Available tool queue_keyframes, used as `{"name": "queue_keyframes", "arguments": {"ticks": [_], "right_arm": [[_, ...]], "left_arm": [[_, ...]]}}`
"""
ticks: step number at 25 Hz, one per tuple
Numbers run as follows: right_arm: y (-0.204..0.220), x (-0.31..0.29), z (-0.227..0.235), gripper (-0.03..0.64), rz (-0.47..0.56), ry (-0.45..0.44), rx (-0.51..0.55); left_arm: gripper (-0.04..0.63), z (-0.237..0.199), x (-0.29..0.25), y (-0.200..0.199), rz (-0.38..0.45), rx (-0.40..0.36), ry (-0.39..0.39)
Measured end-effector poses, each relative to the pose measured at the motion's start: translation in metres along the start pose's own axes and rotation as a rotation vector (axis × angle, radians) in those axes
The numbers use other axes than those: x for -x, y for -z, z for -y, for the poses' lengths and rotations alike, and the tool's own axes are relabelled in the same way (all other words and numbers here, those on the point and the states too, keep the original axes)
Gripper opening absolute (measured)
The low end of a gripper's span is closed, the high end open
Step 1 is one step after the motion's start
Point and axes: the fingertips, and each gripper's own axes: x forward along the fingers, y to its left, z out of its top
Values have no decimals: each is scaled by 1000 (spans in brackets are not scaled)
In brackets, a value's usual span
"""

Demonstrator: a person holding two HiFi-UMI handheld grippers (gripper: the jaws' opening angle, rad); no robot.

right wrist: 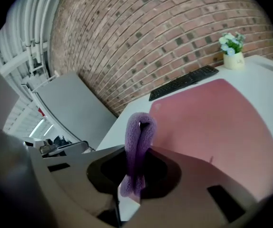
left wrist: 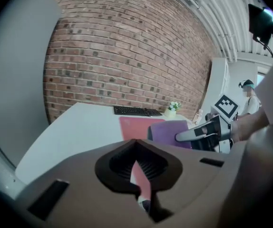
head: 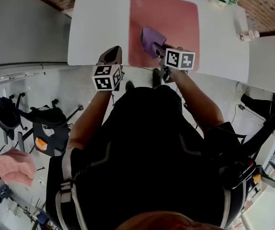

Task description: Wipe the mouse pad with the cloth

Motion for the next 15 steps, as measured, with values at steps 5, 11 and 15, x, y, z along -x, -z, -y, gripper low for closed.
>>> {"name": "queue_keyframes", "arguments": {"ticks": [5,11,15], "right_arm": [[10,-68,-43,60,-85,-111,-10],[29,-121,-38,60,-157,-104,-30],[30,-131,-9,60,-182,-38,-39]], "left_arm": [[3,-35,26,5,-10,21,-103],[3,-56,44,12,-35,46,-193],[3,-55,31,11,-46,47,-185]]}}
